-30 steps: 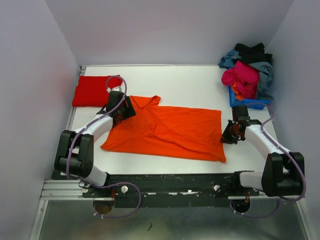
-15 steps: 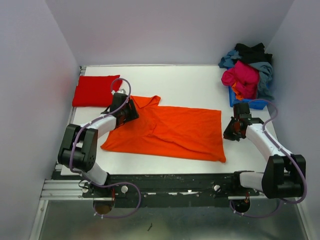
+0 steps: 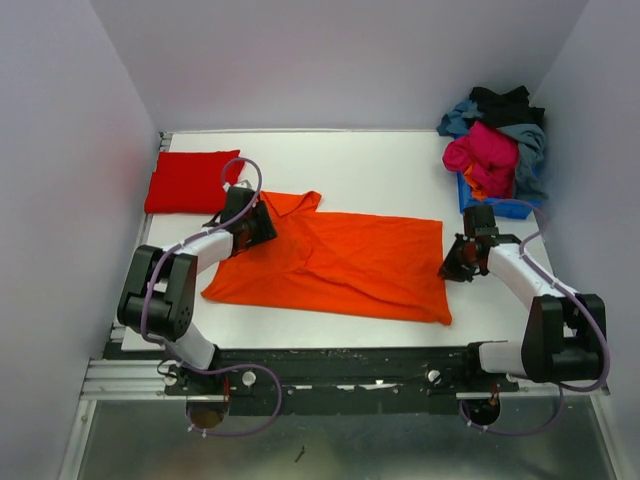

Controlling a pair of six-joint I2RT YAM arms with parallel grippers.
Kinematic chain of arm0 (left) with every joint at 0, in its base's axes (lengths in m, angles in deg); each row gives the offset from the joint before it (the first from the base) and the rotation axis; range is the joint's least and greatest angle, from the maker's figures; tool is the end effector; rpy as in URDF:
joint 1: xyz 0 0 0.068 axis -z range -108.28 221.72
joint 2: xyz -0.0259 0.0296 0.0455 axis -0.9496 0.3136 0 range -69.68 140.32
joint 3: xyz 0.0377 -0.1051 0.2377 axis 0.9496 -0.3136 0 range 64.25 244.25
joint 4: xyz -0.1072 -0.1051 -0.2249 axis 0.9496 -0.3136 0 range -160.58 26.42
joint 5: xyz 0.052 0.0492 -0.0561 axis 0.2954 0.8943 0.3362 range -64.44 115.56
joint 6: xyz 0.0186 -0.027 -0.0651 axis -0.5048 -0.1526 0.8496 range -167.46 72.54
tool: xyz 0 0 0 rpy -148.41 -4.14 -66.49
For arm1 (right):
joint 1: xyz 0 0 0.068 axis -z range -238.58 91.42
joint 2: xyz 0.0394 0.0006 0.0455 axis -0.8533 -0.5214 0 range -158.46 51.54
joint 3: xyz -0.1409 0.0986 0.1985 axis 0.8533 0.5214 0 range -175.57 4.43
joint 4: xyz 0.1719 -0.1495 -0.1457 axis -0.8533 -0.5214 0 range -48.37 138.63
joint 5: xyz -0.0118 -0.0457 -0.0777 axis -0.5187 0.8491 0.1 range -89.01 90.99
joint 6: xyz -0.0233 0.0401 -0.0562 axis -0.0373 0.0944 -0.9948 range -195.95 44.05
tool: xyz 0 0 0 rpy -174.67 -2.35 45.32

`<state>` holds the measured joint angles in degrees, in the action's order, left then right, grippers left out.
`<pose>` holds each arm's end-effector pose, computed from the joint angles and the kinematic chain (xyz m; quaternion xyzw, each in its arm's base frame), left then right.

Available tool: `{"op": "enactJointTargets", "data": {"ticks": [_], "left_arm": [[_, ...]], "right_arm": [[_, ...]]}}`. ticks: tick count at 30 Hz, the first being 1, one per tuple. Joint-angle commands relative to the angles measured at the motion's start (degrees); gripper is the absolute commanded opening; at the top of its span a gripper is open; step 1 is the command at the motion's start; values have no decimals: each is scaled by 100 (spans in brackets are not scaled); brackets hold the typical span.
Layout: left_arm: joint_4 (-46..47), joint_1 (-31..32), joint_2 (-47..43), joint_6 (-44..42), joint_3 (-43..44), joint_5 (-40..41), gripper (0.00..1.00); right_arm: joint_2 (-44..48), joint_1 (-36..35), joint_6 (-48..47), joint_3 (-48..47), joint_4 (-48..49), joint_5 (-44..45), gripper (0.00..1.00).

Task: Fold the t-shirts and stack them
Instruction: Fold the flattened tshirt in 1/3 of the way

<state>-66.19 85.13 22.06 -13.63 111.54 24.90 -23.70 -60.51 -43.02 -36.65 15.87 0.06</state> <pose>0.3336 -0.0802 0.1328 -0.1629 0.9163 -0.1516 0.3331 0.2524 0.0094 0.1415 0.2602 0.9446 0.0676 0.1885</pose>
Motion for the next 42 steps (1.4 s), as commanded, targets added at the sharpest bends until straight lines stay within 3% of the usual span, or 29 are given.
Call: {"op": "enactJointTargets", "data": {"ticks": [1, 4, 6, 10, 22, 25, 26, 27, 28, 34, 42], "left_arm": [[-117, 21, 124, -7, 184, 171, 68], [-169, 21, 98, -7, 219, 225, 68], [-196, 21, 72, -16, 246, 242, 68], [-222, 21, 45, -42, 255, 269, 68], [-196, 21, 89, -34, 281, 225, 68], [-170, 21, 133, -34, 290, 216, 68], [-169, 21, 177, -25, 307, 216, 68], [-169, 21, 221, -25, 325, 207, 68], [-169, 21, 265, -25, 334, 199, 68], [-143, 21, 484, -7, 351, 198, 68], [-169, 21, 529, -16, 360, 234, 68]], "right_arm": [[-201, -35, -50, 83, 155, -180, 28], [-149, -35, -50, 118, 103, -75, 29], [-53, -35, -50, 74, -2, 57, 41], [255, -35, -102, 12, -196, 435, 41], [-69, -35, -58, 258, 129, -56, 37], [-8, -35, -41, 258, 111, -100, 25], [18, -44, -23, 224, 68, -92, 17], [53, -35, -6, 206, 24, -57, 3], [80, -35, 3, 145, -46, 13, 1], [291, -35, 12, -49, -319, 576, 1], [45, -35, 135, -207, -284, 664, 1]]}}
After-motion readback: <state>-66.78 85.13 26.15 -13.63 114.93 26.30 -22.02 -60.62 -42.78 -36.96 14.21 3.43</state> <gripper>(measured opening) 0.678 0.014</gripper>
